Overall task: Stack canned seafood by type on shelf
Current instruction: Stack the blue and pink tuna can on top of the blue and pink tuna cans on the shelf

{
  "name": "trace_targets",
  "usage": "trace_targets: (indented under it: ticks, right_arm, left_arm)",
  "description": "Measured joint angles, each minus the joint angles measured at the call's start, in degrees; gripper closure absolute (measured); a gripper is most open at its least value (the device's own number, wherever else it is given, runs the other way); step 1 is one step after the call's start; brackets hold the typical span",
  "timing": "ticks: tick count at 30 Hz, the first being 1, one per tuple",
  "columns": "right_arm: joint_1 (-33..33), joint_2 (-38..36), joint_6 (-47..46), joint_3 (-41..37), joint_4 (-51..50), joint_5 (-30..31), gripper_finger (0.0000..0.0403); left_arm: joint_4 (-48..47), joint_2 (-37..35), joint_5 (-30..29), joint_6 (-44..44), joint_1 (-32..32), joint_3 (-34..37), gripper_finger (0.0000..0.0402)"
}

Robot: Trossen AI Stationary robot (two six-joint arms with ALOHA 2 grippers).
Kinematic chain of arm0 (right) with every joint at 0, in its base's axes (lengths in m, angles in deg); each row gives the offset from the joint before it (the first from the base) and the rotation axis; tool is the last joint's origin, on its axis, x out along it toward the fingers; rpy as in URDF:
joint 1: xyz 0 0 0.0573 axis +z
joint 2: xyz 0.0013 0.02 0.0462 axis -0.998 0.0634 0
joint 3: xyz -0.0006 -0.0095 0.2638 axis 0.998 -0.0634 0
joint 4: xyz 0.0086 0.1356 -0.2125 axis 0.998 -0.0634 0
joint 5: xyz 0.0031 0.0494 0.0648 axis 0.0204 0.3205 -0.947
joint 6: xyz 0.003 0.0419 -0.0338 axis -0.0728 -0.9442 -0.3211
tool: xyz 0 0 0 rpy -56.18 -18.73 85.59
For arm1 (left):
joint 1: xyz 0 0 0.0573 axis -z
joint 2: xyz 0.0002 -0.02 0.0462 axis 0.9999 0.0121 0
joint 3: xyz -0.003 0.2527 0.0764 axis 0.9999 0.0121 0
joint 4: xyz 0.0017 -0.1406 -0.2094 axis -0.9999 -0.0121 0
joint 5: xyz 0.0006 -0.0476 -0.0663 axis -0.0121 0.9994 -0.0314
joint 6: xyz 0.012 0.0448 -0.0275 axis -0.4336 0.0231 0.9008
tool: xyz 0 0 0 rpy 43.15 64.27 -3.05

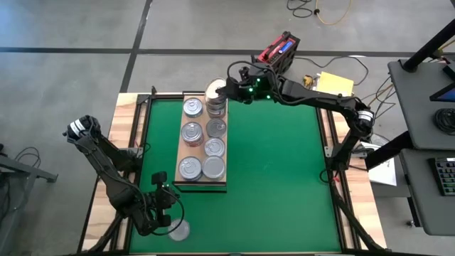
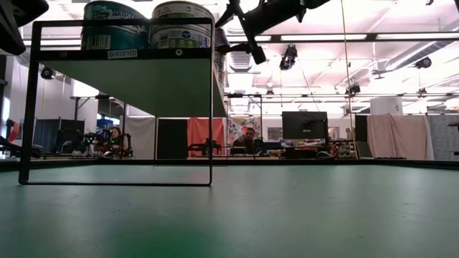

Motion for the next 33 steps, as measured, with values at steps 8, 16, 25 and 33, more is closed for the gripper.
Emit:
trace_targets:
  ticks: [8,16,25,33]
  right_arm:
    - [0.1,0.0,-0.4,0.1,-1.2,-0.4,0.0141]
    - [0.1,0.0,-1.4,0.3,-1.2,-3.0,0.0139]
    - [0.1,0.0,-0.8,0.2,-1.2,-3.0,0.0156]
    - [0.1,0.0,-1.5,0.2,-1.2,-2.9,0.0147]
  left_arm:
    - [0.0,0.0,0.0,0.0,0.0,0.0,0.0402]
    - [0.0,0.0,-0.2,0.0,0.0,0.0,0.0402]
    - [0.0,0.0,-0.2,0.0,0.0,0.3,0.0402]
    - [0.1,0.0,-0.2,0.0,0.0,0.3,0.0402]
